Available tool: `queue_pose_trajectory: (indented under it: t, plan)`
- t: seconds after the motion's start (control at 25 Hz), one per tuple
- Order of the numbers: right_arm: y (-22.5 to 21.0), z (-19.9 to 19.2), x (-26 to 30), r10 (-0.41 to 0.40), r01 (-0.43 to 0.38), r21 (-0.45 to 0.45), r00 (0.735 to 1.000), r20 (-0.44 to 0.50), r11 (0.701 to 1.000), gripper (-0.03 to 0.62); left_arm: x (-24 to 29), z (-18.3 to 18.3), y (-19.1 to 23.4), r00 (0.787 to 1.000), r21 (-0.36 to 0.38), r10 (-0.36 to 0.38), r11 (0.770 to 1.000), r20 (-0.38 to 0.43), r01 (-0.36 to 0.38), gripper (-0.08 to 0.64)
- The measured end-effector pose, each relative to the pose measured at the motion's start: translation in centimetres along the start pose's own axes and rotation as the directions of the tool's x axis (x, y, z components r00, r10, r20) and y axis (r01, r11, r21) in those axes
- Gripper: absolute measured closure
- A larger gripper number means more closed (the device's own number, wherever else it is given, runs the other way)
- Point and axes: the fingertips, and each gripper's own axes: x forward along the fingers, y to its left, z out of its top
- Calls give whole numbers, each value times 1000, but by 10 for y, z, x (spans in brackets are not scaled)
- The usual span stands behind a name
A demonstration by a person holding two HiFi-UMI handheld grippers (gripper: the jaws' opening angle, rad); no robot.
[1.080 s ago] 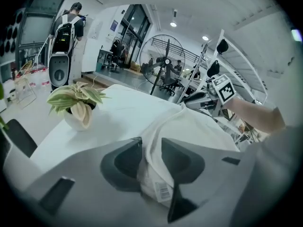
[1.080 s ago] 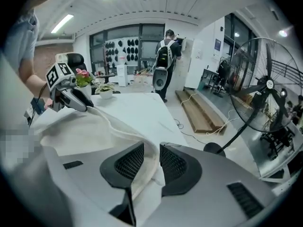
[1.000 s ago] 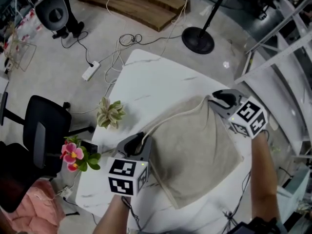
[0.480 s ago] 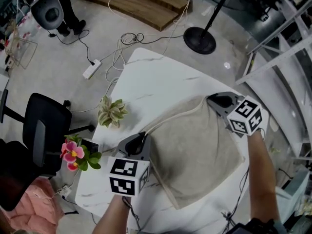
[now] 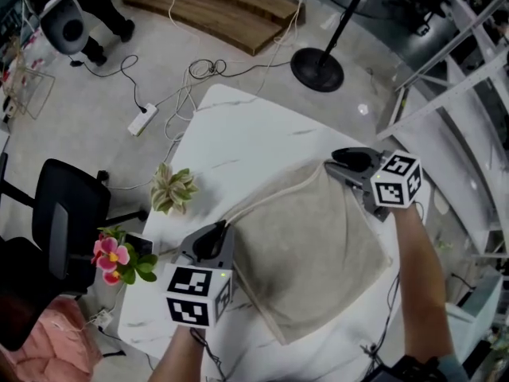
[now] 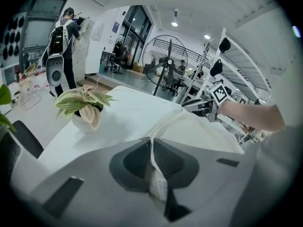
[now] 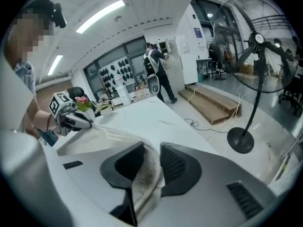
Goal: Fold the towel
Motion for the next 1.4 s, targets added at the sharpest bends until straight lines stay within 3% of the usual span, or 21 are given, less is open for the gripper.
queue_pose_trajectory:
  t: [0.04, 0.12, 0.44, 0.8, 0.92, 1.08, 1.2, 1.24, 1.28, 1.32, 1.4]
  plan:
    - [1, 2, -2, 0, 1, -18, 1000, 7, 1000, 506, 0, 0, 1, 1000, -3, 2, 1000, 2, -2, 532]
    - [5, 8, -8, -10, 12, -62, 1000, 24, 998, 558, -2, 2, 2, 1000, -7, 4, 1000, 12, -4, 532]
    - [33, 53, -36, -42, 76, -223, 987, 154, 972, 565, -36, 20, -3, 997, -41, -1, 999, 77, 4, 532]
    - [15, 41, 19, -110, 122, -301, 992, 57, 946, 563, -29, 8, 39, 987, -97, 138, 987, 78, -131, 532]
    - [8, 32, 29, -146, 143, -304, 989, 14, 942, 561, -21, -5, 48, 986, -123, 163, 980, 23, -159, 531]
    - [0, 25, 42, -213, 197, -312, 977, -17, 929, 561, -11, -11, 53, 973, -92, 230, 968, -27, -231, 532]
    - [2, 30, 42, -238, 223, -329, 971, -7, 918, 543, -10, -9, 44, 980, -75, 196, 978, -24, -197, 531]
    - [5, 34, 39, -221, 213, -306, 975, 9, 928, 502, -11, -7, 36, 989, -76, 147, 986, -9, -147, 482]
    - [9, 40, 33, -192, 194, -265, 981, 35, 944, 454, -13, -3, 26, 995, -83, 94, 992, 19, -92, 362]
    - [12, 47, 25, -161, 173, -220, 984, 71, 960, 429, -16, 2, 17, 997, -93, 51, 995, 50, -46, 291]
    - [19, 60, 8, -122, 144, -162, 983, 137, 976, 418, -26, 7, 3, 996, -92, 14, 996, 86, -6, 263]
